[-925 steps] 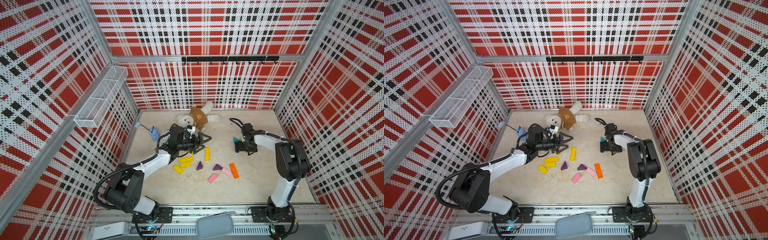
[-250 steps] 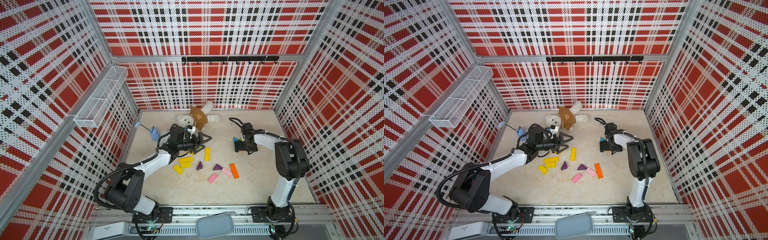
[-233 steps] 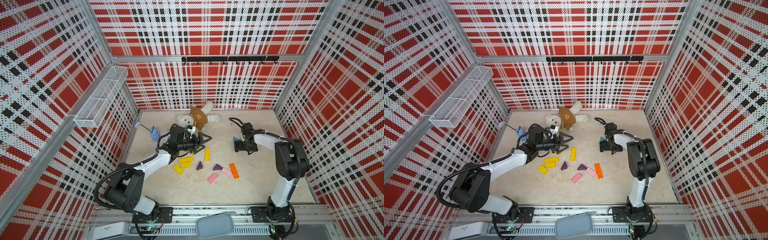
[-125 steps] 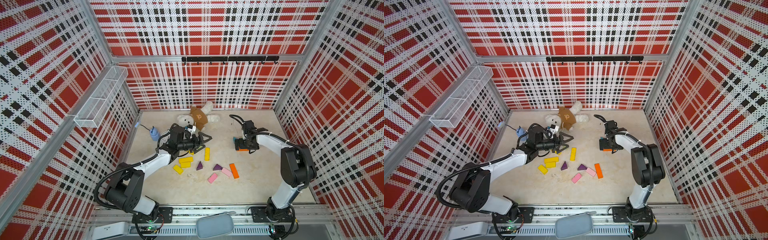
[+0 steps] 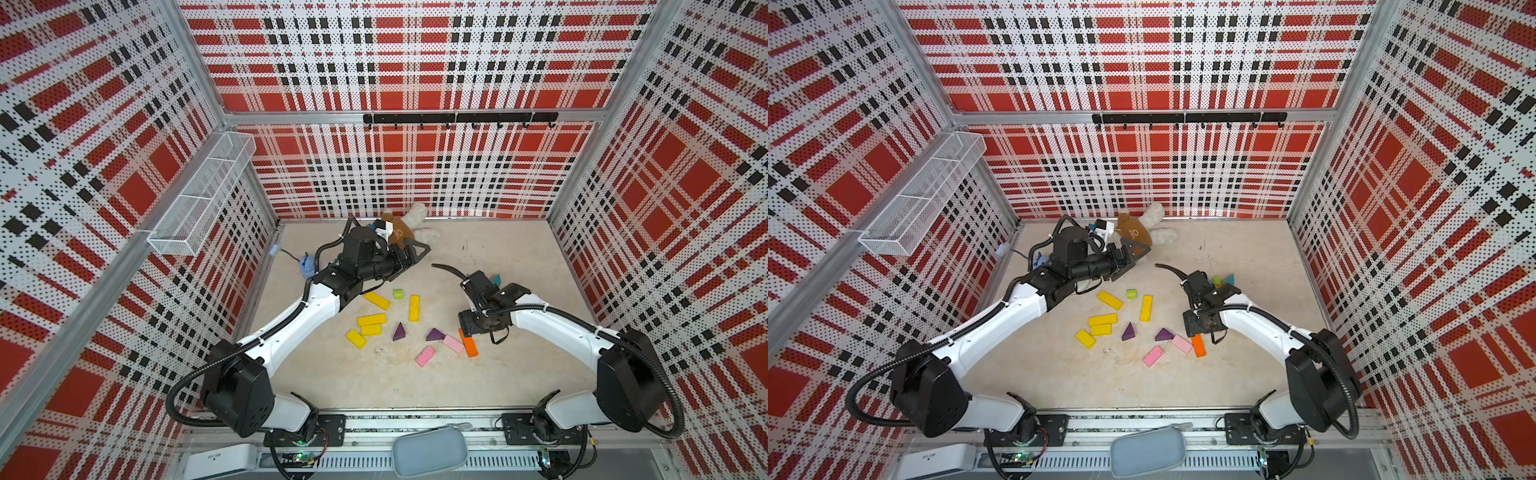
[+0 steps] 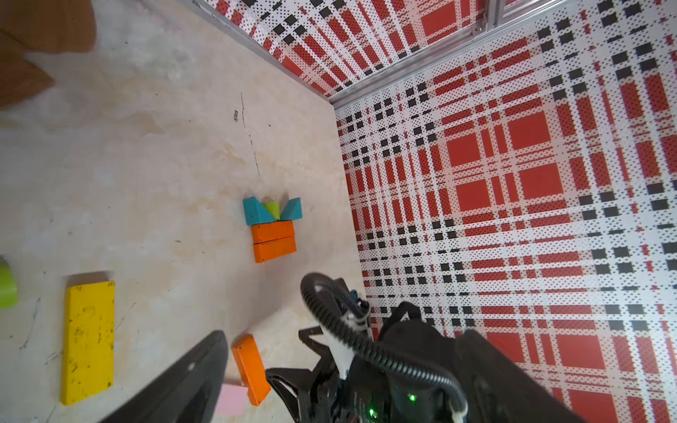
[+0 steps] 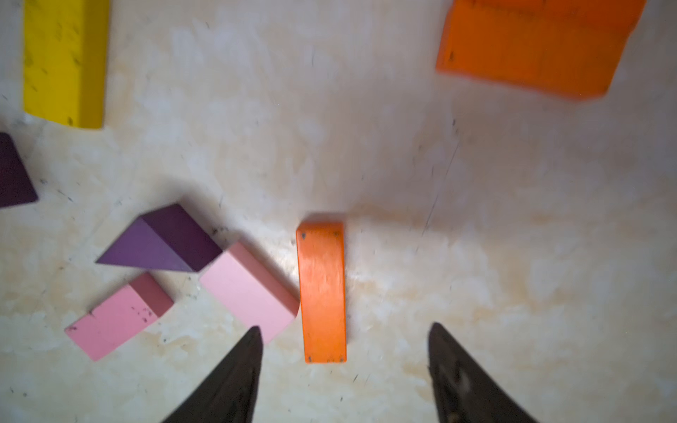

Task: Assemble a carrot with building blocks
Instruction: Assemble the building block at the center of the board.

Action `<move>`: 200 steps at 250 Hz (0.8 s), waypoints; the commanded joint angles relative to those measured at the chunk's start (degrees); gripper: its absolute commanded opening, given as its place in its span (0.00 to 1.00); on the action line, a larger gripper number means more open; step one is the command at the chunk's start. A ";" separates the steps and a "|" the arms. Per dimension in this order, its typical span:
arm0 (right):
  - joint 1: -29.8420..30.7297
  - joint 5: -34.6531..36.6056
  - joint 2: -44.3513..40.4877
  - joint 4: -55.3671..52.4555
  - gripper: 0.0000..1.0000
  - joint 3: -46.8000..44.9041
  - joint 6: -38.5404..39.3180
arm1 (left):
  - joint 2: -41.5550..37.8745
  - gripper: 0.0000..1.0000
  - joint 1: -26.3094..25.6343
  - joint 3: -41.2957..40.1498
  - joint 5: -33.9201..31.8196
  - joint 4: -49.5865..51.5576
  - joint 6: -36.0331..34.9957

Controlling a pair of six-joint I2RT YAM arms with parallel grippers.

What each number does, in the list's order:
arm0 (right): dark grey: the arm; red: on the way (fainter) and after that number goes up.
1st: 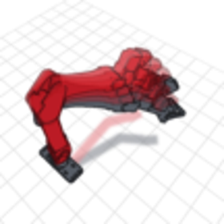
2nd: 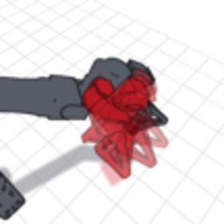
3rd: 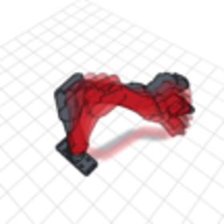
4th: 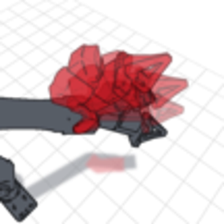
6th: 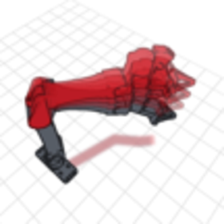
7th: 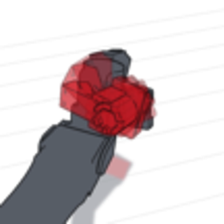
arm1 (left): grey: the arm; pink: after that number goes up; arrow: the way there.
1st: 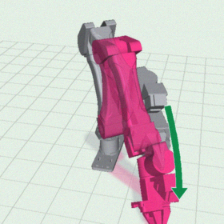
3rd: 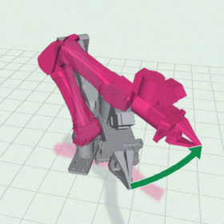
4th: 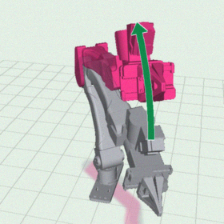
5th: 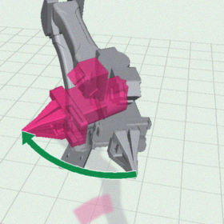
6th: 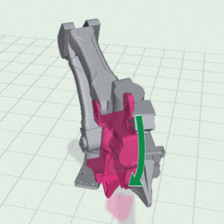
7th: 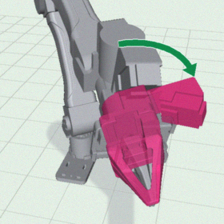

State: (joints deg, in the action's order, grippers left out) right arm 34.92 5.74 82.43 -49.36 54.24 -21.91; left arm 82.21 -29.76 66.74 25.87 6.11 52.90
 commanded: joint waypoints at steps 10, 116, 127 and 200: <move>2.46 -3.31 -1.65 -1.15 0.64 -3.47 -5.16 | 1.66 1.00 0.88 -2.84 -0.96 4.43 -4.65; 3.49 0.31 4.88 1.03 0.66 -6.73 -7.27 | 1.90 1.00 1.41 -4.99 4.27 0.68 -1.32; 3.18 1.76 5.56 0.45 0.67 -6.55 -7.56 | 2.05 1.00 1.47 -5.13 4.64 0.31 -1.06; -1.47 6.36 8.09 0.80 0.67 -5.93 -7.34 | 2.91 1.00 1.52 -5.64 6.15 -1.45 0.01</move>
State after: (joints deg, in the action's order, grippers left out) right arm 35.88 7.99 89.25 -48.73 47.99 -28.60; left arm 84.31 -28.42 61.91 30.65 6.81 52.12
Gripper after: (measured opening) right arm 0.672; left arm 0.993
